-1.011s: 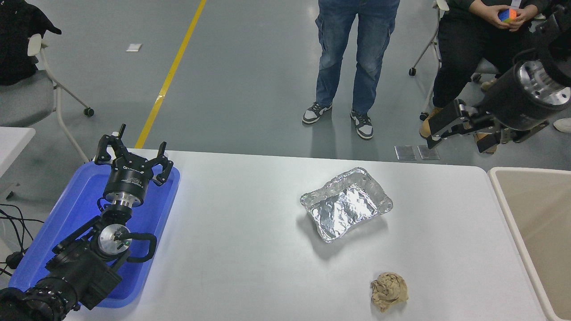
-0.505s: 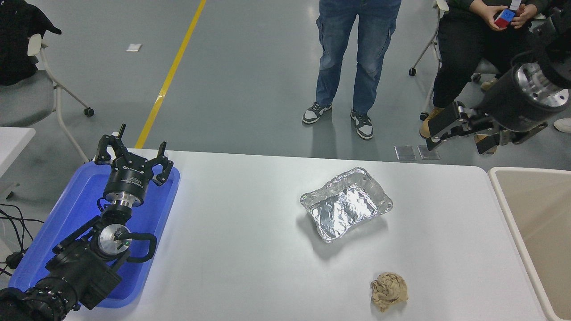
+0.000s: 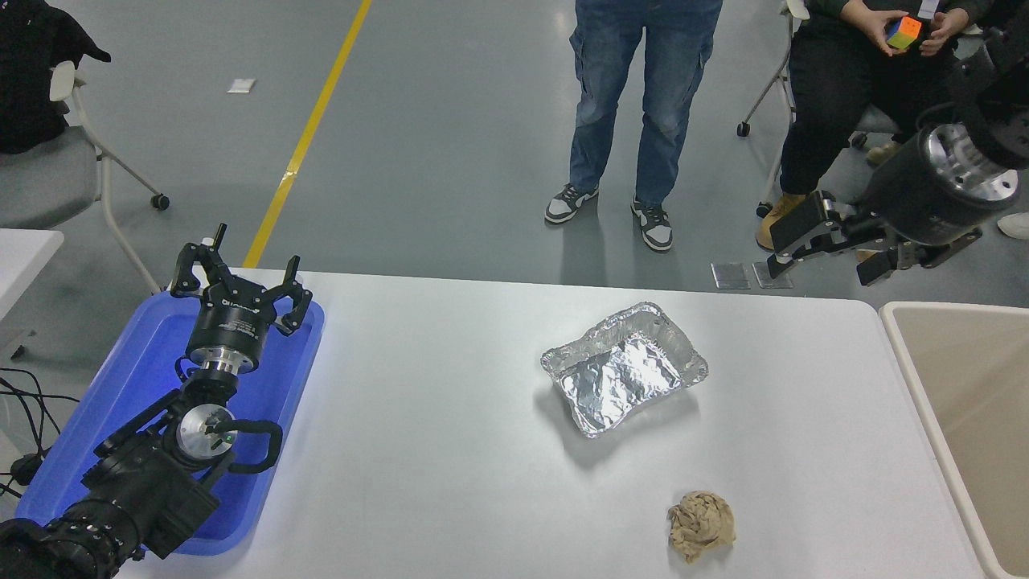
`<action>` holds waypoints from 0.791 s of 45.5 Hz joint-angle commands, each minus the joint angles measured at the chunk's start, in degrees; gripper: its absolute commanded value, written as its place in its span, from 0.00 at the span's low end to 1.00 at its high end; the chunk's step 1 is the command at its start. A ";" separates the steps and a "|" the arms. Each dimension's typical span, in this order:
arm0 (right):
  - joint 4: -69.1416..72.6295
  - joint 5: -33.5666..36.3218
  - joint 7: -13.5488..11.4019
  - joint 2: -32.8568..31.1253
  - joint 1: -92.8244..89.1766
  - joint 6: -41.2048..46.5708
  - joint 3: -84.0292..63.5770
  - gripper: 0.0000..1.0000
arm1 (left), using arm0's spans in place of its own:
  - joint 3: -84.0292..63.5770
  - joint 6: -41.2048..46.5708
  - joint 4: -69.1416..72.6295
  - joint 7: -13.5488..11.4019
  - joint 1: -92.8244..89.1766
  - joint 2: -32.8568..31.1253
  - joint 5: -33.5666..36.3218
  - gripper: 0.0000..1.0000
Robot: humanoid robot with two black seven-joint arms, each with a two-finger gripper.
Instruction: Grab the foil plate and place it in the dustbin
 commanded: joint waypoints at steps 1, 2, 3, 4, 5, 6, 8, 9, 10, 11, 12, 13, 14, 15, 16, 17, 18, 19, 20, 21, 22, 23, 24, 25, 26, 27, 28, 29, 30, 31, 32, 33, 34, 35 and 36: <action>-2.76 0.80 0.03 -0.10 -1.27 0.00 -0.10 1.00 | 0.00 0.00 0.00 0.03 0.02 0.00 -0.07 1.00; -2.85 0.80 0.03 -0.19 -1.18 0.00 -0.19 1.00 | 0.00 0.00 0.00 0.03 0.02 0.00 0.02 1.00; -2.94 0.80 0.03 -0.19 -1.18 0.00 -0.10 1.00 | 0.00 0.00 0.00 -0.05 -0.06 0.00 0.02 1.00; -3.02 0.80 0.03 -0.19 -1.01 0.00 -0.01 1.00 | 0.00 0.00 0.00 0.03 0.02 0.00 0.02 1.00; -3.11 0.80 0.03 -0.19 -0.75 0.00 -0.01 1.00 | 0.00 0.00 0.00 0.03 0.02 0.00 0.02 1.00; -3.29 0.80 0.03 -0.19 -0.48 0.00 -0.01 1.00 | 0.00 0.00 0.00 0.03 0.02 0.00 -0.07 1.00; -3.90 0.80 0.03 -0.19 -0.30 0.00 0.08 1.00 | 0.00 0.00 0.00 0.03 0.02 0.00 0.02 1.00; -4.16 0.80 0.03 -0.10 -0.39 0.00 0.08 1.00 | 0.00 0.00 0.00 0.03 -0.06 0.00 0.02 1.00; -4.43 0.80 0.03 -0.01 -0.57 0.00 0.08 1.00 | 0.00 0.00 0.00 0.03 0.02 0.00 0.02 1.00; -4.52 0.80 0.03 -0.01 -0.66 0.00 0.08 1.00 | 0.00 0.00 0.00 0.03 0.02 0.00 0.02 1.00; -4.52 0.80 0.03 -0.01 -0.74 0.00 0.08 1.00 | 0.00 0.00 0.00 0.03 0.02 0.00 -0.07 1.00; -4.52 0.80 0.03 -0.01 -0.74 0.00 0.08 1.00 | 0.00 0.00 0.00 0.03 0.02 0.00 -0.07 1.00; -4.43 0.89 0.03 -0.01 -0.74 0.00 0.08 1.00 | 0.00 0.00 0.00 0.03 0.02 0.00 0.02 1.00; -4.43 0.89 0.03 -0.01 -0.83 0.00 0.08 1.00 | 0.00 0.00 0.00 0.03 0.02 0.00 0.02 1.00; -4.43 0.89 0.03 -0.01 -0.92 0.00 0.08 1.00 | 0.00 0.00 0.00 0.03 0.02 0.00 0.02 1.00; -4.43 0.80 0.03 0.07 -1.18 0.00 0.08 1.00 | 0.00 0.00 0.00 0.03 0.02 0.00 0.02 1.00; -4.52 0.80 0.03 0.16 -1.36 0.00 0.08 1.00 | 0.00 0.00 0.00 0.03 -0.06 0.00 0.02 1.00; -4.78 0.80 0.03 0.25 -1.53 0.00 0.08 1.00 | 0.00 0.00 0.00 0.03 0.02 0.00 -0.07 1.00; -4.96 0.80 0.03 0.25 -1.88 0.00 0.16 1.00 | 0.00 0.00 0.00 0.03 0.02 0.00 0.02 1.00; -5.39 0.72 0.03 0.34 -2.41 0.00 0.25 1.00 | 0.00 0.00 0.00 0.03 0.02 0.00 -0.07 1.00; -5.83 0.72 0.03 0.34 -3.02 0.00 0.34 1.00 | 0.00 0.00 0.00 0.03 -0.06 0.00 0.02 1.00; -6.45 0.72 0.03 0.42 -3.73 0.00 0.43 1.00 | 0.00 0.00 0.00 0.03 0.02 0.00 0.02 1.00; -7.06 0.72 0.03 0.43 -4.43 0.00 0.43 1.00 | 0.00 0.00 0.00 0.03 0.02 0.00 0.02 1.00; -7.68 0.72 0.03 0.43 -5.13 0.00 0.51 1.00 | 0.00 0.00 0.00 -0.05 0.02 0.00 0.02 1.00; -8.12 0.72 0.03 0.51 -5.75 0.00 0.51 1.00 | 0.00 0.00 0.00 0.03 -0.06 0.00 0.02 1.00; -8.47 0.72 0.03 0.69 -6.28 0.00 0.51 1.00 | 0.00 0.00 0.00 0.03 -0.06 0.00 0.02 1.00; -8.74 0.72 0.03 0.95 -6.80 0.00 0.60 1.00 | 0.00 0.00 0.00 0.03 0.02 0.00 0.02 1.00; -8.74 0.80 0.03 1.13 -7.16 0.00 0.69 1.00 | 0.00 0.00 0.00 0.03 -0.06 0.00 -0.07 1.00; -8.74 0.89 0.03 1.30 -7.42 0.00 0.95 1.00 | 0.00 0.00 0.00 0.03 0.02 0.00 0.02 1.00; -8.74 0.89 0.03 1.39 -7.77 0.00 1.30 1.00 | 0.00 0.00 0.00 0.03 0.02 0.00 0.02 1.00; -8.65 0.89 0.03 1.48 -8.21 0.00 1.65 1.00 | 0.00 0.00 0.00 0.03 0.02 0.00 -0.07 1.00; -8.65 0.98 0.03 1.39 -8.74 0.00 2.01 1.00 | 0.00 0.00 0.00 -0.05 0.02 0.00 0.02 1.00; -8.74 1.24 0.03 1.39 -9.18 0.00 2.36 1.00 | 0.00 0.00 0.00 -0.05 0.02 0.00 0.02 1.00; -8.74 1.50 0.03 1.39 -9.79 0.00 2.80 1.00 | 0.00 0.00 0.00 -0.05 -0.06 0.00 0.02 1.00; -8.74 1.85 0.03 1.39 -10.49 0.00 3.32 1.00 | 0.00 0.00 0.00 0.03 0.02 0.00 0.02 1.00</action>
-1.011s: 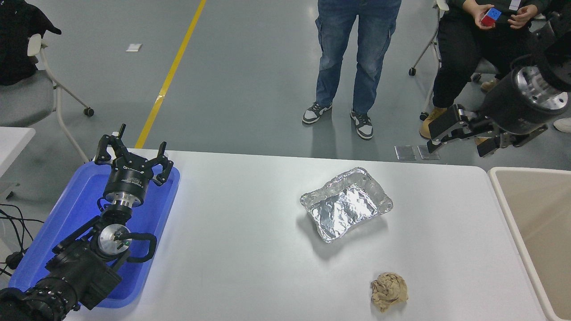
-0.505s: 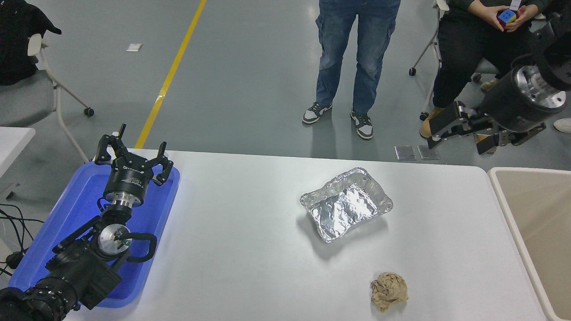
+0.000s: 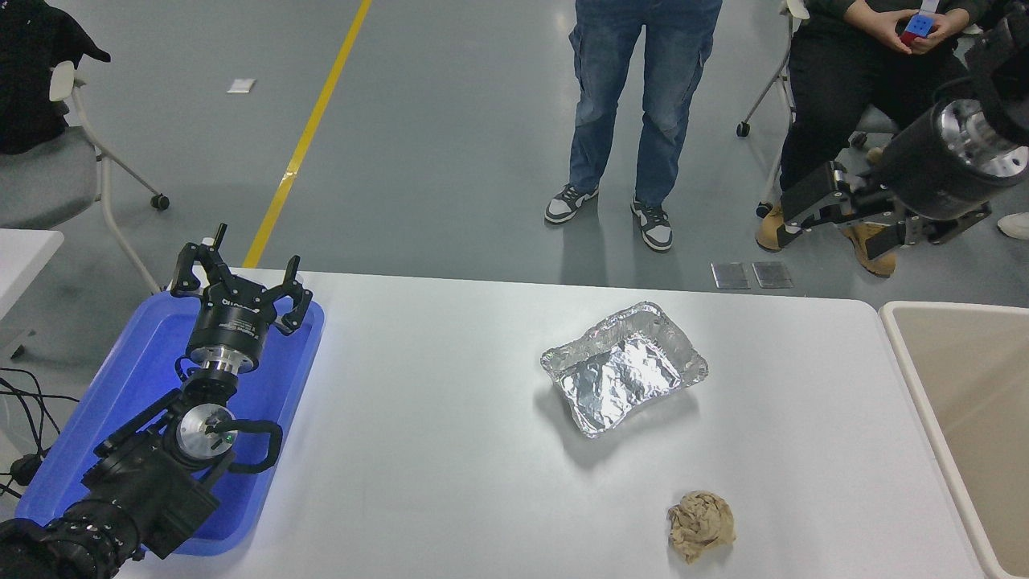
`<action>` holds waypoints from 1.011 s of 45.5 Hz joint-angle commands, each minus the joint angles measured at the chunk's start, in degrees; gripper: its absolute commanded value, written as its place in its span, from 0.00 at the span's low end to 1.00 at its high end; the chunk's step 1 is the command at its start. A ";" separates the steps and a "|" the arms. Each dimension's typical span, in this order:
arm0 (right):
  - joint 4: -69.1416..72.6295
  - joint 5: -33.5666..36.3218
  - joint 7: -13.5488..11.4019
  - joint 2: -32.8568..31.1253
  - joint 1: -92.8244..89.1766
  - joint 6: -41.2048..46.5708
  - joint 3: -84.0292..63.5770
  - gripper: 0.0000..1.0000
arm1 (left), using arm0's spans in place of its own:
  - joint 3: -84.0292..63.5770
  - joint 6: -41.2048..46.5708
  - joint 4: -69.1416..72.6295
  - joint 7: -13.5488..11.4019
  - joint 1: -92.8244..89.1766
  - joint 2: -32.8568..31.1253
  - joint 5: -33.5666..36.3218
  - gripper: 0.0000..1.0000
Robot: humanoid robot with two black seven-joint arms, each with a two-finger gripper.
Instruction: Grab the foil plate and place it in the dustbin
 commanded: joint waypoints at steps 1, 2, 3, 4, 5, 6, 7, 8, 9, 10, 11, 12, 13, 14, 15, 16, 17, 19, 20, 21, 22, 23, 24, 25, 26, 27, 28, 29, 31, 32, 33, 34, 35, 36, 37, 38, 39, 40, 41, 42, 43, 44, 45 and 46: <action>-1.44 1.35 0.00 0.47 -5.39 -0.96 2.69 1.00 | 0.00 0.00 0.00 -0.01 0.02 0.00 0.01 1.00; -1.53 1.61 0.00 0.47 -6.01 -2.18 3.13 1.00 | 0.00 0.00 0.00 -0.01 0.02 0.00 0.01 1.00; -1.70 1.70 0.00 0.47 -6.53 -3.59 3.31 1.00 | 0.00 0.00 0.00 -0.01 -0.06 0.00 0.01 1.00; -1.88 1.70 0.00 0.47 -7.15 -4.91 3.49 1.00 | 0.00 0.00 0.00 -0.10 -0.07 0.00 0.01 1.00; -1.97 1.70 0.00 0.56 -7.85 -6.14 3.57 1.00 | 0.00 -0.09 0.00 -0.01 0.02 0.00 0.01 1.00; -2.14 1.70 0.00 0.56 -8.64 -7.37 3.58 1.00 | 0.00 0.00 0.00 -0.01 0.02 0.00 0.01 1.00; -2.32 1.70 0.00 0.65 -9.35 -8.51 3.58 1.00 | 0.00 0.00 0.00 -0.01 0.02 0.00 0.01 1.00; -2.58 1.70 0.00 0.65 -9.96 -9.48 3.58 1.00 | 0.00 0.00 0.00 -0.10 0.02 0.00 0.01 1.00; -2.93 1.70 0.00 0.56 -10.58 -10.28 3.58 1.00 | 0.00 0.00 0.00 -0.10 0.02 0.00 0.01 1.00; -3.37 1.70 0.00 0.65 -11.02 -10.89 3.58 1.00 | 0.00 0.00 0.00 -0.01 -0.06 0.00 0.01 1.00; -3.72 1.70 0.00 0.65 -11.63 -11.33 3.58 1.00 | 0.00 0.00 0.00 -0.01 0.02 0.00 0.01 1.00; -4.07 1.70 0.00 0.65 -12.07 -11.77 3.58 1.00 | 0.00 0.00 0.00 -0.01 0.02 0.00 0.01 1.00; -4.42 1.70 0.00 0.73 -12.69 -12.13 3.58 1.00 | 0.00 0.00 0.00 -0.01 0.02 0.00 0.01 1.00; -4.78 1.70 0.00 0.82 -13.21 -12.56 3.75 1.00 | 0.00 0.00 0.00 -0.01 0.02 0.00 0.01 1.00; -5.13 1.70 0.00 1.17 -13.74 -13.09 3.84 1.00 | 0.00 0.00 0.00 -0.01 0.02 0.00 0.01 1.00; -5.48 1.62 0.09 1.52 -14.36 -13.53 4.19 1.00 | 0.00 0.00 0.00 -0.01 0.02 0.00 0.01 1.00; -5.92 1.61 0.09 1.87 -14.97 -13.97 4.54 1.00 | 0.00 0.00 0.00 -0.10 0.02 0.00 -0.08 1.00; -6.62 1.61 0.17 2.49 -16.29 -14.76 5.33 1.00 | 0.00 0.00 0.00 -0.01 0.02 0.00 0.01 1.00; -7.06 1.53 0.17 2.75 -17.08 -15.11 5.68 1.00 | 0.00 0.00 0.00 -0.01 0.02 0.00 -0.08 1.00; -7.50 1.27 0.26 2.93 -17.70 -15.47 6.21 1.00 | 0.00 0.00 0.00 -0.10 -0.06 0.00 0.01 1.00; -7.94 1.00 0.26 3.11 -18.31 -15.82 6.65 1.00 | 0.00 0.00 0.00 -0.01 0.02 0.00 0.01 1.00; -8.64 0.65 0.26 3.37 -19.10 -16.17 7.35 1.00 | 0.00 0.00 0.00 -0.01 0.02 0.00 0.01 1.00; -9.17 0.56 0.35 3.72 -19.89 -16.35 7.88 1.00 | 0.00 0.00 0.00 -0.01 -0.06 0.00 -0.08 1.00; -9.61 0.47 0.35 3.98 -20.51 -16.52 8.23 1.00 | 0.00 0.00 0.00 -0.01 0.02 0.00 0.01 1.00; -10.22 0.47 0.35 4.33 -21.12 -16.70 8.58 1.00 | 0.00 0.00 0.00 -0.01 -0.06 0.00 0.01 1.00; -10.66 0.47 0.35 4.69 -21.65 -16.79 8.85 1.00 | 0.00 0.00 0.00 -0.01 0.02 0.00 0.01 1.00; -11.19 0.38 0.44 5.04 -22.18 -16.96 9.11 1.00 | 0.00 0.00 0.00 -0.01 0.02 0.00 -0.08 1.00; -11.72 0.38 0.44 5.30 -22.71 -16.96 9.29 1.00 | 0.00 0.00 0.00 -0.01 0.02 0.00 -0.08 1.00; -12.60 0.12 0.53 6.09 -23.59 -17.05 9.55 1.00 | 0.00 0.00 0.00 -0.01 0.02 0.00 0.01 1.00; -13.47 -0.14 0.53 6.88 -24.46 -17.14 9.99 1.00 | 0.00 0.00 0.00 -0.01 -0.06 0.00 -0.08 1.00; -13.92 -0.32 0.61 7.23 -24.90 -17.14 10.25 1.00 | 0.00 0.00 0.00 -0.01 0.02 0.00 0.01 1.00; -14.36 -0.49 0.61 7.59 -25.43 -17.14 10.60 1.00 | 0.00 0.00 0.00 -0.01 0.02 0.00 0.01 1.00; -14.88 -0.76 0.61 7.85 -26.05 -17.23 10.95 1.00 | 0.00 0.00 0.00 -0.10 -0.06 0.00 0.01 1.00; -15.41 -1.11 0.61 8.20 -26.57 -17.31 11.39 1.00 | 0.00 0.00 0.00 -0.01 0.02 0.00 -0.08 1.00; -16.02 -1.28 0.61 8.38 -27.19 -17.49 11.83 1.00 | 0.00 0.00 0.00 -0.01 0.02 0.00 -0.08 1.00; -16.73 -1.63 0.61 8.64 -27.89 -17.58 12.27 1.00 | 0.00 0.00 0.00 -0.01 0.02 0.00 -0.08 1.00; -17.43 -1.90 0.61 8.91 -28.59 -17.75 12.71 1.00 | 0.00 0.00 0.00 -0.01 0.02 0.00 -0.08 1.00; -18.13 -2.25 0.61 9.26 -29.30 -17.93 13.15 1.00 | 0.00 0.00 0.00 -0.01 -0.06 0.00 0.01 1.00; -19.01 -2.51 0.61 9.61 -30.00 -18.02 13.50 1.00 | 0.00 0.00 0.00 -0.01 -0.07 0.00 -0.08 1.00; -19.89 -2.69 0.61 10.05 -30.79 -18.10 13.86 1.00 | 0.00 0.00 0.00 -0.01 -0.07 0.00 0.01 1.00; -20.77 -2.87 0.61 10.49 -31.49 -18.19 14.21 1.00 | 0.00 0.00 0.00 -0.01 -0.07 0.00 0.01 1.00; -21.73 -2.96 0.61 10.93 -32.20 -18.28 14.47 1.00 | 0.00 0.00 0.00 -0.01 -0.07 0.00 0.01 1.00; -22.70 -2.96 0.61 11.36 -32.90 -18.28 14.74 1.00 | 0.00 0.00 0.00 -0.01 -0.07 0.00 -0.08 1.00; -23.67 -2.96 0.61 11.80 -33.60 -18.28 15.00 1.00 | 0.00 0.00 0.00 -0.01 -0.07 0.00 -0.08 1.00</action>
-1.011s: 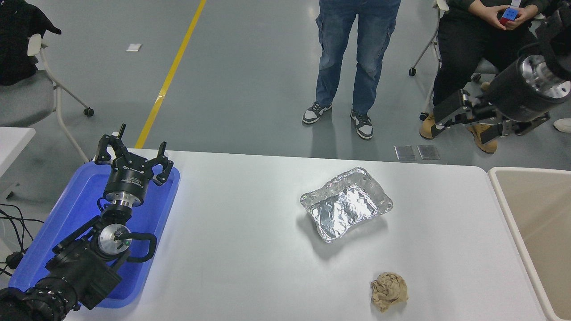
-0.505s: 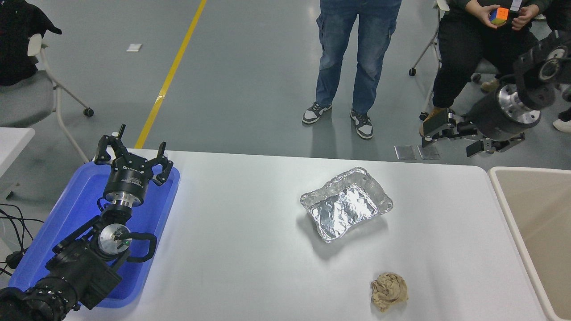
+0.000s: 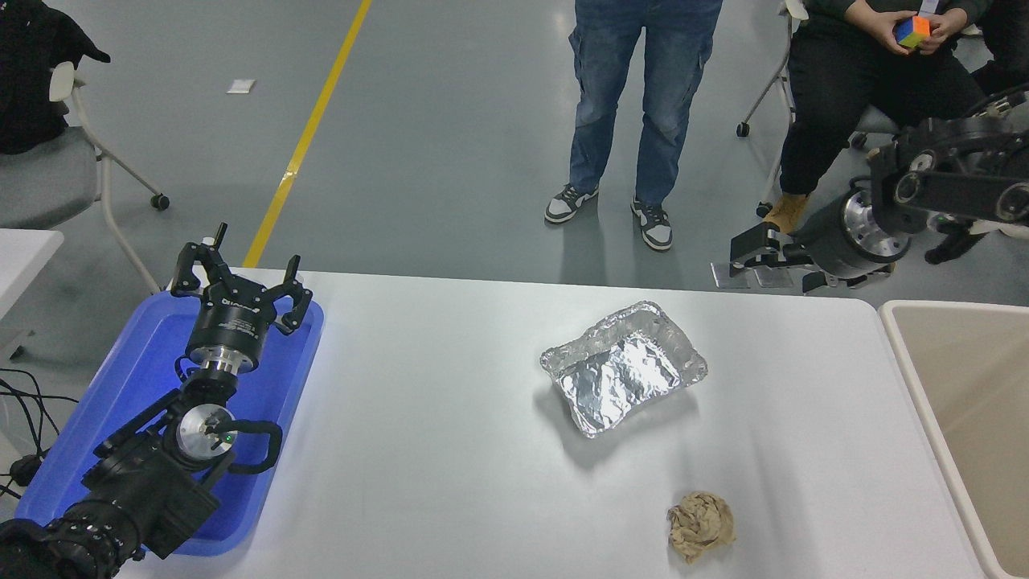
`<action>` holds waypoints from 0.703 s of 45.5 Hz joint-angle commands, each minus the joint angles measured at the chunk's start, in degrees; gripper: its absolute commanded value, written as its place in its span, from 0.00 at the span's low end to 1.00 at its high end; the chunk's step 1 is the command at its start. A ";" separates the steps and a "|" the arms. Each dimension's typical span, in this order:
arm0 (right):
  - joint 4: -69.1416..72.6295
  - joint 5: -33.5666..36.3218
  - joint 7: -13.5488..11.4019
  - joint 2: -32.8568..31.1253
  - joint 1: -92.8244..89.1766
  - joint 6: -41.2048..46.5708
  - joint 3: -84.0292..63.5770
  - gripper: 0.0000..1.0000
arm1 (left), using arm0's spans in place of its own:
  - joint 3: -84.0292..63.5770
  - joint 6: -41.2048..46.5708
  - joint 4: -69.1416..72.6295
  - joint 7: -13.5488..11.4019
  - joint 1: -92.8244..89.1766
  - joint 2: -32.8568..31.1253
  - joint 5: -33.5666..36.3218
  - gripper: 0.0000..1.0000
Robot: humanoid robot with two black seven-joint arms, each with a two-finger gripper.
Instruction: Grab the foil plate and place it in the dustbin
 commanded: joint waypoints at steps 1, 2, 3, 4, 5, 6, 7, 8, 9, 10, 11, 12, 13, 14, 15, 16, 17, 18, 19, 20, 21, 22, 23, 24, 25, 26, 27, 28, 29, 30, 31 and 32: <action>-8.69 -1.67 0.04 4.44 -8.12 -1.19 3.70 1.00 | 0.00 0.00 0.01 0.01 -0.06 0.00 0.04 1.00; -9.56 -1.67 0.04 4.88 -8.82 -1.28 3.88 1.00 | 0.00 0.00 0.01 0.01 -0.06 0.00 0.04 1.00; -10.44 -1.67 0.04 5.32 -9.52 -1.28 3.96 1.00 | 0.00 0.00 0.01 0.01 -0.06 0.00 0.04 1.00; -11.15 -1.67 0.04 5.58 -10.22 -1.37 4.14 1.00 | 0.00 0.00 0.01 0.01 0.03 0.00 0.04 1.00; -11.76 -1.67 0.04 5.94 -10.84 -1.37 4.32 1.00 | 0.00 0.00 0.01 0.01 -0.05 0.00 0.04 1.00; -12.29 -1.67 -0.05 6.29 -11.37 -1.54 4.32 1.00 | 0.00 0.00 0.01 0.01 0.03 0.00 -0.04 1.00; -12.73 -1.67 -0.05 6.46 -11.90 -1.72 4.32 1.00 | 0.00 0.00 0.01 0.01 0.03 0.00 0.04 1.00; -13.09 -1.67 0.04 6.64 -12.42 -1.90 4.32 1.00 | 0.00 0.00 0.01 0.01 0.03 0.00 0.04 1.00; -13.44 -1.67 0.04 6.82 -12.86 -2.16 4.32 1.00 | 0.00 0.00 0.01 0.01 0.03 0.00 0.04 1.00; -13.70 -1.67 0.04 6.99 -13.30 -2.42 4.32 1.00 | 0.00 0.00 0.01 0.01 0.03 0.00 0.04 1.00; -13.97 -1.67 0.04 7.17 -13.74 -2.69 4.32 1.00 | 0.00 0.00 0.01 -0.08 0.03 0.00 0.04 1.00; -14.23 -1.67 0.04 7.26 -14.18 -2.95 4.32 1.00 | 0.00 0.00 0.01 0.01 0.03 0.00 -0.04 1.00; -14.49 -1.67 0.04 7.43 -14.62 -3.30 4.32 1.00 | 0.00 0.00 0.01 0.01 0.03 0.00 0.04 1.00; -14.84 -1.59 0.04 7.61 -15.06 -3.57 4.40 1.00 | 0.00 0.00 0.01 0.01 0.03 0.00 0.04 1.00; -15.11 -1.67 0.04 7.70 -15.41 -3.74 4.32 1.00 | 0.00 0.00 0.01 -0.08 0.03 0.00 0.04 1.00; -15.37 -1.67 0.04 7.87 -15.77 -3.92 4.40 1.00 | 0.00 0.00 0.01 0.01 -0.05 0.00 0.04 1.00; -15.64 -1.67 0.04 8.05 -16.12 -4.18 4.40 1.00 | 0.00 0.00 0.01 0.01 0.03 0.00 0.04 1.00; -15.90 -1.67 0.04 8.31 -16.47 -4.27 4.40 1.00 | 0.00 0.00 0.01 0.01 0.03 0.00 0.04 1.00; -16.16 -1.67 0.04 8.49 -16.91 -4.45 4.40 1.00 | 0.00 0.00 0.01 0.01 0.03 0.00 0.04 1.00; -16.43 -1.59 0.04 8.75 -17.35 -4.62 4.40 1.00 | 0.00 0.00 0.01 0.01 0.03 0.00 0.04 1.00; -16.69 -1.67 0.04 8.93 -17.70 -4.80 4.40 1.00 | 0.00 0.00 0.01 -0.08 0.03 0.00 -0.04 1.00; -16.87 -1.67 0.04 9.19 -18.05 -5.06 4.40 1.00 | 0.00 0.00 0.01 0.01 0.03 0.00 -0.04 1.00; -17.04 -1.67 0.04 9.36 -18.40 -5.32 4.49 1.00 | 0.00 0.00 0.01 -0.08 -0.05 0.00 -0.04 1.00; -17.22 -1.67 0.04 9.63 -18.84 -5.67 4.58 1.00 | 0.00 0.00 0.01 0.01 0.03 0.00 0.04 1.00; -17.39 -1.67 0.04 9.98 -19.28 -6.03 4.58 1.00 | 0.00 0.00 0.01 0.01 0.03 0.00 -0.04 1.00; -17.57 -1.67 0.13 10.24 -19.63 -6.46 4.58 1.00 | 0.00 0.00 0.01 0.01 -0.05 0.00 0.04 1.00; -17.66 -1.67 0.13 10.51 -19.90 -6.90 4.58 1.00 | 0.00 0.00 0.01 0.01 0.03 0.00 -0.04 1.00; -17.75 -1.67 0.22 10.86 -20.16 -7.26 4.58 1.00 | 0.00 0.00 0.01 0.01 0.03 0.00 0.04 1.00; -17.83 -1.67 0.30 11.03 -20.34 -7.69 4.58 1.00 | 0.00 0.00 0.01 0.01 -0.05 0.00 0.04 1.00; -17.84 -1.67 0.39 11.38 -20.60 -8.05 4.58 1.00 | 0.00 0.00 0.01 0.01 0.03 0.00 0.04 1.00; -17.84 -1.67 0.48 11.65 -20.86 -8.40 4.58 1.00 | 0.00 0.00 0.01 -0.08 0.03 0.00 0.04 1.00; -17.84 -1.67 0.57 12.00 -21.13 -8.66 4.58 1.00 | 0.00 0.00 0.01 0.01 -0.05 0.00 -0.04 1.00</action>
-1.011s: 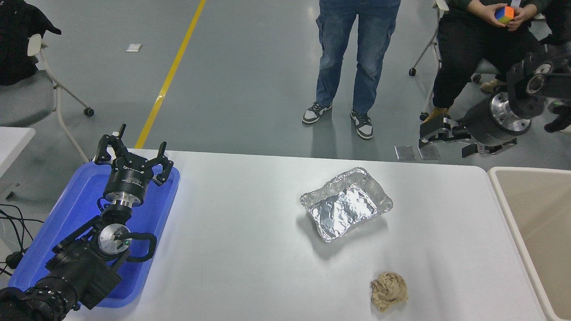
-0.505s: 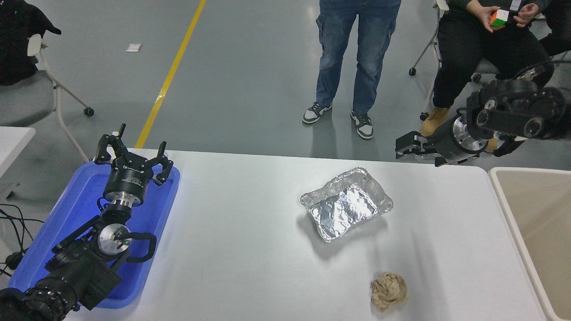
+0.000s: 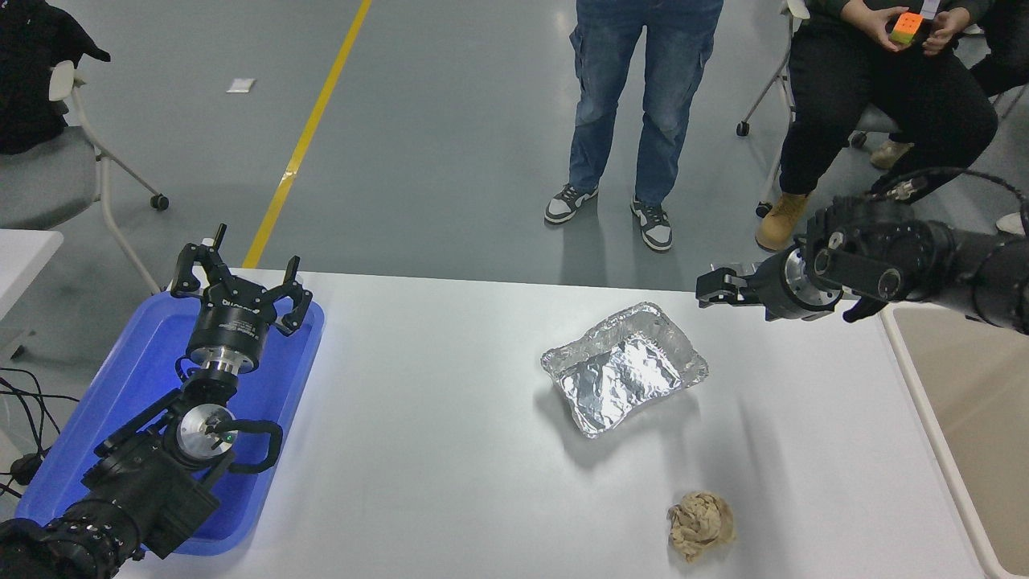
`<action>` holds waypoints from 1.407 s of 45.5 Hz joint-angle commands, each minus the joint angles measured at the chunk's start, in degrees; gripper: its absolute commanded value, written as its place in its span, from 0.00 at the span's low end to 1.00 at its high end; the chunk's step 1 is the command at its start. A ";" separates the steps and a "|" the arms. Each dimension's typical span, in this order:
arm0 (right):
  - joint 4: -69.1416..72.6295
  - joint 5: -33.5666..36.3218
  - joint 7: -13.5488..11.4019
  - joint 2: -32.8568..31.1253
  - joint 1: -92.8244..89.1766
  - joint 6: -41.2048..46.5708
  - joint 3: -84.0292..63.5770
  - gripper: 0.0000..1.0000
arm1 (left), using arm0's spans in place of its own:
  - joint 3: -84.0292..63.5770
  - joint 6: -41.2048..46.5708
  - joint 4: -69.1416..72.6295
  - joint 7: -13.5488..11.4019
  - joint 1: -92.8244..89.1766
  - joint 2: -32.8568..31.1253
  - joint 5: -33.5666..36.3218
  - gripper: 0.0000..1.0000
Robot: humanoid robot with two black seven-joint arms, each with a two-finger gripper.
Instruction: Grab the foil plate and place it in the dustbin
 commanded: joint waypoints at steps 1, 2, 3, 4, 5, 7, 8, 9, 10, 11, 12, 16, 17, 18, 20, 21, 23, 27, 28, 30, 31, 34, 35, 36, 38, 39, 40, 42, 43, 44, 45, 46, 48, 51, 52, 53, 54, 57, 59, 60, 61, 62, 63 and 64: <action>-1.89 -0.06 0.45 3.26 -3.97 -3.55 0.26 1.00 | 0.00 0.00 0.00 0.02 -0.08 0.00 0.02 1.00; -1.89 -0.06 0.45 3.78 -4.14 -3.73 0.26 1.00 | 0.00 0.00 0.00 0.02 -0.08 0.00 0.02 1.00; -1.89 -0.06 0.45 4.14 -4.23 -3.81 0.26 1.00 | 0.00 0.00 0.00 0.02 0.01 0.00 0.02 1.00; -1.97 -0.06 0.45 4.32 -4.58 -3.99 0.26 1.00 | 0.00 0.00 0.00 0.02 -0.08 0.00 -0.07 1.00; -1.98 -0.06 0.45 4.58 -4.76 -4.16 0.26 1.00 | 0.00 0.00 0.00 -0.07 0.01 0.00 0.02 1.00; -1.98 -0.06 0.45 4.93 -5.11 -4.52 0.34 1.00 | 0.00 0.00 0.00 0.02 -0.08 0.00 -0.07 1.00; -1.98 -0.06 0.45 5.19 -5.37 -4.69 0.35 1.00 | 0.00 0.00 0.00 0.02 0.01 0.00 0.02 1.00; -1.98 -0.06 0.45 5.37 -5.55 -4.87 0.43 1.00 | 0.00 0.00 0.00 -0.07 0.01 0.00 0.02 1.00; -1.98 -0.06 0.45 5.55 -5.81 -5.04 0.52 1.00 | 0.00 0.00 0.00 0.02 -0.08 0.00 -0.07 1.00; -2.06 -0.06 0.45 5.72 -6.16 -5.13 0.70 1.00 | 0.00 0.00 0.00 0.02 -0.08 0.00 0.02 1.00; -2.06 -0.06 0.45 5.81 -6.43 -5.31 0.87 1.00 | 0.00 0.00 0.00 -0.07 -0.08 0.00 -0.07 1.00; -2.41 0.12 0.36 5.99 -7.39 -5.75 1.22 1.00 | 0.00 0.00 0.00 0.02 0.01 0.00 0.02 1.00; -2.42 0.12 0.36 5.99 -7.48 -5.84 1.22 1.00 | 0.00 0.00 0.00 0.02 -0.08 0.00 0.02 1.00; -2.42 0.20 0.36 5.99 -7.57 -6.01 1.22 1.00 | 0.00 0.00 0.00 -0.07 0.01 0.00 0.02 1.00; -2.33 0.38 0.36 5.99 -7.66 -6.19 1.22 1.00 | 0.00 0.00 0.00 0.02 -0.08 0.00 0.02 1.00; -2.24 0.73 0.36 5.99 -7.66 -6.19 1.22 1.00 | 0.00 0.00 0.00 -0.07 0.01 0.00 -0.07 1.00; -1.63 0.99 0.36 5.99 -7.57 -6.10 1.31 1.00 | 0.00 0.00 0.00 0.02 0.01 0.00 0.02 1.00; -1.10 1.26 -0.16 5.99 -7.66 -5.84 1.31 1.00 | 0.00 0.00 0.00 0.02 0.01 0.00 0.02 1.00; -0.92 1.35 -0.25 5.99 -7.66 -5.75 1.40 1.00 | 0.00 0.00 0.00 0.02 0.01 0.00 0.02 1.00; -0.48 1.87 -0.25 5.99 -7.57 -5.66 1.49 1.00 | 0.00 0.00 0.00 0.02 0.01 0.00 0.02 1.00; -0.13 2.40 -0.34 5.99 -7.57 -5.57 1.66 1.00 | 0.00 0.00 0.00 0.02 -0.08 0.00 -0.07 1.00; 1.01 4.33 -0.43 5.90 -7.48 -5.31 1.93 1.00 | 0.00 0.00 0.00 0.02 -0.08 0.00 -0.07 1.00; 1.36 4.94 -0.43 5.81 -7.48 -5.31 1.93 1.00 | 0.00 0.00 0.00 0.02 0.01 0.00 0.02 1.00; 1.80 5.56 -0.43 5.72 -7.40 -5.31 1.93 1.00 | 0.00 0.00 0.00 0.02 0.01 0.00 -0.07 1.00; 2.59 6.62 -0.78 5.72 -7.40 -5.31 1.84 1.00 | 0.00 0.00 0.00 0.02 0.01 0.00 0.02 1.00; 2.94 7.06 -1.04 5.72 -7.40 -5.31 1.93 1.00 | 0.00 -0.09 0.00 0.02 -0.08 0.00 0.02 1.00; 3.29 7.41 -1.30 5.64 -7.40 -5.31 1.93 1.00 | 0.00 0.00 0.00 0.02 -0.08 0.00 0.02 1.00; 3.91 7.94 -2.00 5.64 -7.48 -5.31 1.93 1.00 | 0.00 0.00 0.00 0.02 0.01 0.00 0.02 1.00; 4.17 8.11 -2.27 5.72 -7.48 -5.31 1.93 1.00 | 0.00 0.00 0.00 0.02 -0.08 0.00 0.02 1.00; 4.44 8.55 -2.71 5.72 -7.57 -5.31 1.93 1.00 | 0.00 0.00 0.00 0.02 0.01 0.00 0.02 1.00; 4.61 8.90 -2.89 5.72 -7.57 -5.31 1.93 1.00 | 0.00 0.00 0.00 -0.07 -0.08 0.00 0.02 1.00; 4.70 9.17 -3.06 5.72 -7.66 -5.31 1.93 1.00 | 0.00 0.00 0.00 0.02 0.01 0.00 0.02 1.00; 4.70 9.78 -3.24 5.81 -7.57 -5.31 2.02 1.00 | 0.00 -0.09 0.00 0.02 -0.08 0.00 0.02 1.00; 4.79 11.01 -3.41 5.99 -7.66 -5.40 2.02 1.00 | 0.00 0.00 0.00 0.02 -0.08 0.00 0.02 1.00; 4.70 11.45 -3.41 5.99 -7.66 -5.48 2.02 1.00 | 0.00 0.00 0.00 0.02 0.01 0.00 0.02 1.00; 4.70 11.89 -3.41 5.99 -7.75 -5.48 2.02 1.00 | 0.00 0.00 0.00 0.02 -0.08 0.00 -0.07 1.00; 4.70 12.24 -3.41 6.07 -7.75 -5.48 2.02 1.00 | 0.00 0.00 0.00 0.02 0.01 0.00 0.02 1.00; 4.70 12.95 -3.41 6.25 -7.92 -5.83 2.10 1.00 | 0.00 0.00 0.00 0.02 0.01 0.00 0.02 1.00; 4.70 13.21 -3.41 6.60 -8.01 -6.01 2.10 1.00 | 0.00 0.00 0.00 0.02 -0.08 0.00 0.02 1.00; 4.70 13.39 -3.41 6.78 -8.10 -6.01 2.19 1.00 | 0.00 0.00 0.00 0.02 0.01 0.00 0.02 1.00; 4.70 13.56 -3.41 7.04 -8.19 -6.10 2.19 1.00 | 0.00 0.00 0.00 0.02 -0.08 0.00 0.02 1.00; 4.70 13.65 -3.41 7.13 -8.19 -6.10 2.28 1.00 | 0.00 0.00 0.00 0.02 -0.08 0.00 0.02 1.00; 4.70 13.65 -3.41 7.30 -8.27 -6.19 2.37 1.00 | 0.00 0.00 0.00 0.02 -0.08 0.00 0.02 1.00; 4.70 13.74 -3.41 7.31 -8.27 -6.27 2.63 1.00 | 0.00 0.00 0.00 0.02 -0.08 0.00 0.02 1.00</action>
